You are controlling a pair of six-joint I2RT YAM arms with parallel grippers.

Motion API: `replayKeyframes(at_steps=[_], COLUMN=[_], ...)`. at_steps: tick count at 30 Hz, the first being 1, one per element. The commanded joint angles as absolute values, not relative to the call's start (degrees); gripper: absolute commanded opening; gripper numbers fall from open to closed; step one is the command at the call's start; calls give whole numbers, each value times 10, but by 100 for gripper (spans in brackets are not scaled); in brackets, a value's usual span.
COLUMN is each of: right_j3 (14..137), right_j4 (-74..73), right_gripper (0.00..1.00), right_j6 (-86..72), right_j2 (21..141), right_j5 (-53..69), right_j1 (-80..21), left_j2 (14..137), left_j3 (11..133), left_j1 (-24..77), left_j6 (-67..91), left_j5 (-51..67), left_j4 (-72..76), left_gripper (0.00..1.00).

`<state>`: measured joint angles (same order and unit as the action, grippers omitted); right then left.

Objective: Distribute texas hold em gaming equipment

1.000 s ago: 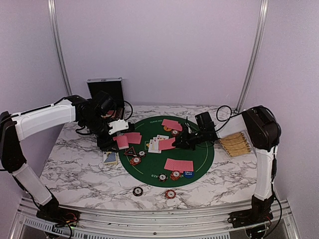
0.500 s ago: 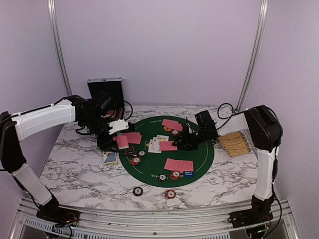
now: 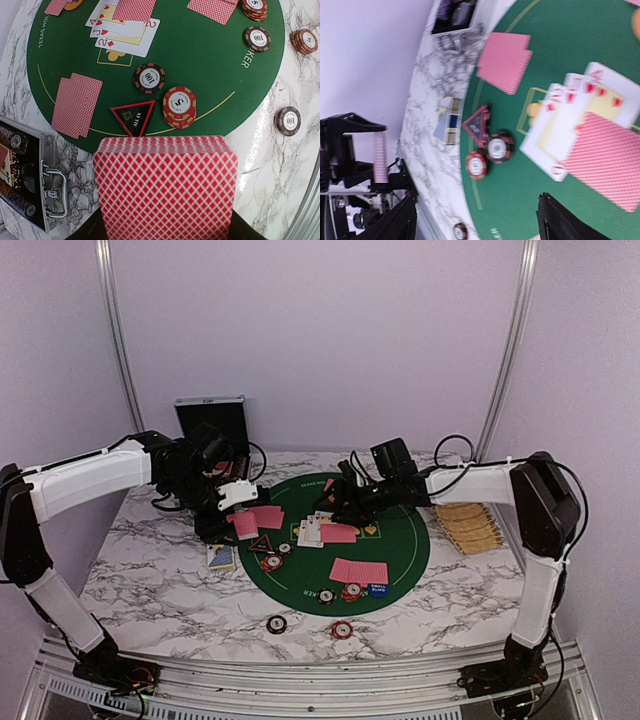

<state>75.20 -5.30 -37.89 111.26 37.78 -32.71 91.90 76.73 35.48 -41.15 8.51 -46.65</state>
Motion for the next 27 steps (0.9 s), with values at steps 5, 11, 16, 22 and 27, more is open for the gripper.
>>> replayKeyframes(at_steps=[5,11,16,22,27], right_j3=[799,828,855,882,904], right_j4=[134,167,179,203,212], right_gripper=[82,82,82,82,82], right_j6=[-523,-553,-567,-590,-602], right_j2=[1165,1195,1218,1252,1276], right_j5=[496,511,515,522,529], right_j1=[-413,-439,-454,-463,-472], left_j2=[903,903,906,911,911], left_j3=[771,774,779,790,795], left_j1=[360,363,367,373,376], left_j6=[-409,-407,-405,-403,-404], left_j5=[94,98,99,100,99], left_j4=[-475,-474,-474,-475,-475], left_gripper=[0,0,0,0,0])
